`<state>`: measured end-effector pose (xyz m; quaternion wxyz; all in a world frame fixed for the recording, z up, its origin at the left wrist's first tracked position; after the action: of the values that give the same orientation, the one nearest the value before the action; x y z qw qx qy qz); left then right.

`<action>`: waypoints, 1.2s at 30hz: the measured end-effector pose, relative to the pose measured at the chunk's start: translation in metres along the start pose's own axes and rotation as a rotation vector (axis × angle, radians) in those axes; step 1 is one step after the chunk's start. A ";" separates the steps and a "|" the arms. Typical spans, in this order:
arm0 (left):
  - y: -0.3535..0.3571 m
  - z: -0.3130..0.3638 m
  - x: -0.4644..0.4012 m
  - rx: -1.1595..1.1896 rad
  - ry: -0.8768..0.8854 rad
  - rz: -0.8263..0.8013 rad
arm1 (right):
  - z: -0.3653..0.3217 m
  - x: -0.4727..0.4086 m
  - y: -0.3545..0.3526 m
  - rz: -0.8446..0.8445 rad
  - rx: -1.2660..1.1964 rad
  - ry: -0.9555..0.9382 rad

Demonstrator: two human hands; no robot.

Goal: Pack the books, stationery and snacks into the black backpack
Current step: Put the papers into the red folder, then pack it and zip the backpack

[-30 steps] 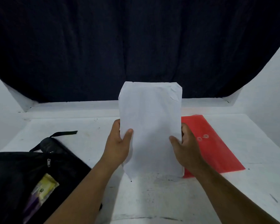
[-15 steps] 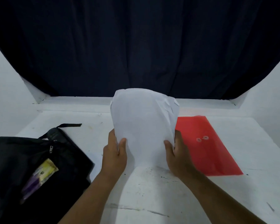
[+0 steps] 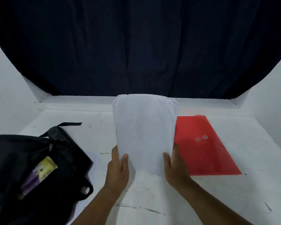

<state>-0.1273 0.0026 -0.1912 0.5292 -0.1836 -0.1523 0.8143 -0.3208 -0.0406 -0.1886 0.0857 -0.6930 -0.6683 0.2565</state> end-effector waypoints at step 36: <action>-0.181 -0.076 -0.062 -0.853 0.017 -0.087 | -0.072 0.021 0.190 -0.506 0.327 0.095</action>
<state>0.0765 0.0212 -0.1701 0.4409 -0.3860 -0.4787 0.6538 -0.1202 -0.0212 -0.2198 0.2884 -0.4926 -0.7649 0.2985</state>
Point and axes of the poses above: each hand's wrist, its own x-axis away from the middle knuckle, its own y-axis out of the palm, z = x × y, the point moved 1 cm from there along -x, towards the middle knuckle, and after that the axes turned 4 degrees about -x, right-handed, at the moved point
